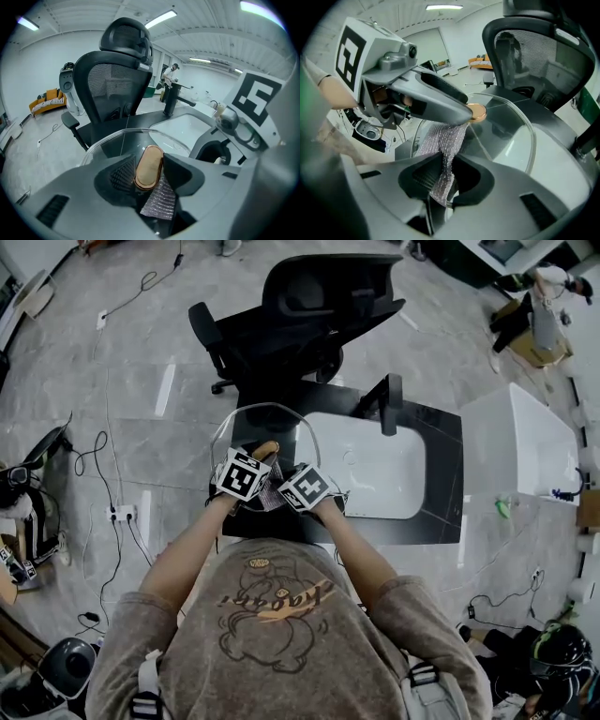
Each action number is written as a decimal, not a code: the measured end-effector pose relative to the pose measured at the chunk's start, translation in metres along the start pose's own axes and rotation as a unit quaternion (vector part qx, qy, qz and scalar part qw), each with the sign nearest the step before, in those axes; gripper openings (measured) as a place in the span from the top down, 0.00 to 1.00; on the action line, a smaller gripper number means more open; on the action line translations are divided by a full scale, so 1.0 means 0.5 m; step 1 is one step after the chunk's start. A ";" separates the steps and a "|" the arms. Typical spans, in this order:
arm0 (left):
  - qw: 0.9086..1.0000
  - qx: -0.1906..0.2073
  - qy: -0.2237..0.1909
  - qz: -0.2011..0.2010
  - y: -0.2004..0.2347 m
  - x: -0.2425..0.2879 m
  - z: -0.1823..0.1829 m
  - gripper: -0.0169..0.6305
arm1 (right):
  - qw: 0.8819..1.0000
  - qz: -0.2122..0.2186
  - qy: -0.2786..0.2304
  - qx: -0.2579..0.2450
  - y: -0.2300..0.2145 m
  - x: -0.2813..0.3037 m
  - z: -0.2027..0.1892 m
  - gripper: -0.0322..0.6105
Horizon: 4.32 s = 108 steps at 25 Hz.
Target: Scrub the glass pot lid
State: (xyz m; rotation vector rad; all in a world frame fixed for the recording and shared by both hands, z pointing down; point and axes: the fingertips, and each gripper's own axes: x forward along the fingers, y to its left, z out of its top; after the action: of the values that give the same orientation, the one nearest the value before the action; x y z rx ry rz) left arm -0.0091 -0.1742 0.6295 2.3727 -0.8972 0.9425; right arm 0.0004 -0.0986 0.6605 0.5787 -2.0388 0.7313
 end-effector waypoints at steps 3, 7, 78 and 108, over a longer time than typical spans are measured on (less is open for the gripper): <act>1.000 0.000 -0.001 0.000 0.000 0.003 0.002 0.67 | 1.000 0.008 -0.010 0.014 -0.002 -0.001 0.001 0.81; 1.000 -0.002 0.003 -0.006 -0.001 0.004 0.001 0.67 | 0.997 0.039 -0.036 0.054 0.023 -0.026 -0.003 0.82; 1.000 0.025 -0.003 -0.004 -0.007 0.000 -0.009 0.68 | 0.992 -0.092 0.053 -0.067 -0.328 0.071 0.276 0.80; 0.999 0.036 -0.038 0.014 -0.011 -0.002 -0.003 0.68 | 0.903 0.197 0.224 -0.310 0.074 0.204 0.280 0.79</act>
State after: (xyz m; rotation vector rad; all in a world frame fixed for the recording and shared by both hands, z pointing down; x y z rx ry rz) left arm -0.0065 -0.1692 0.6291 2.4784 -0.9408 0.9155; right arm -0.1561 -0.1804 0.6737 -0.3541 -1.8120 0.3462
